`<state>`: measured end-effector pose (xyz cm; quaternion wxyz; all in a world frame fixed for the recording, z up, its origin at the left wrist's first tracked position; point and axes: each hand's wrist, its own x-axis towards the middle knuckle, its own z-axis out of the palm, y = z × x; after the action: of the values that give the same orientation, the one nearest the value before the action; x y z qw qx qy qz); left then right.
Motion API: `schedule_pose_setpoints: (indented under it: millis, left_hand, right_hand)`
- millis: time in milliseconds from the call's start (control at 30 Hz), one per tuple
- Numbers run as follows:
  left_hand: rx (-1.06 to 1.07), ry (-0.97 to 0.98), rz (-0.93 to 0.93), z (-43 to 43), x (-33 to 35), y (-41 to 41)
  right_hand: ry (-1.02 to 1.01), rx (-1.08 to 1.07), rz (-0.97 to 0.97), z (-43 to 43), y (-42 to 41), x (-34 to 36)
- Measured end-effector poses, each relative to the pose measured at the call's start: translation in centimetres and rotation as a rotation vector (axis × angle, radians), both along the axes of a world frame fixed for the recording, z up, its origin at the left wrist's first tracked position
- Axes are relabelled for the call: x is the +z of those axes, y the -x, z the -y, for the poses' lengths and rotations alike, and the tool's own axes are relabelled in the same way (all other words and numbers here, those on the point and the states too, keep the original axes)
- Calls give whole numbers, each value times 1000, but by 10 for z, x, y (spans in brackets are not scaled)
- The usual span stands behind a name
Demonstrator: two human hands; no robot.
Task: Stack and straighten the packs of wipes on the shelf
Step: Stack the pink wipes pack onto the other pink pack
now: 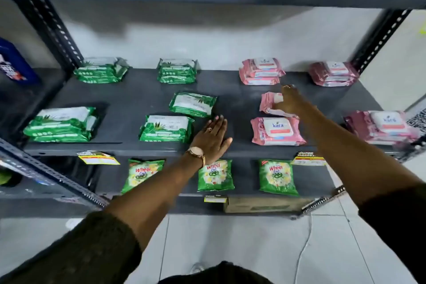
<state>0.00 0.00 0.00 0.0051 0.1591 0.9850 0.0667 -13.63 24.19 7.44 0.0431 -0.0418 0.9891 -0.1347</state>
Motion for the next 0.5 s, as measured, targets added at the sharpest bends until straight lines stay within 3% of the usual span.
schedule_pose_setpoints:
  millis: [200, 400, 500]
  left_hand:
    - [-32, -21, -42, 3, -1, 0]
    - [-67, -25, -63, 6, -6, 2]
    - [-64, -49, -68, 6, -6, 2]
  right_hand:
    - [-85, 12, 242, -7, 1, 11]
    - [-34, 41, 171, -13, 1, 21]
    - [101, 28, 137, -9, -14, 37]
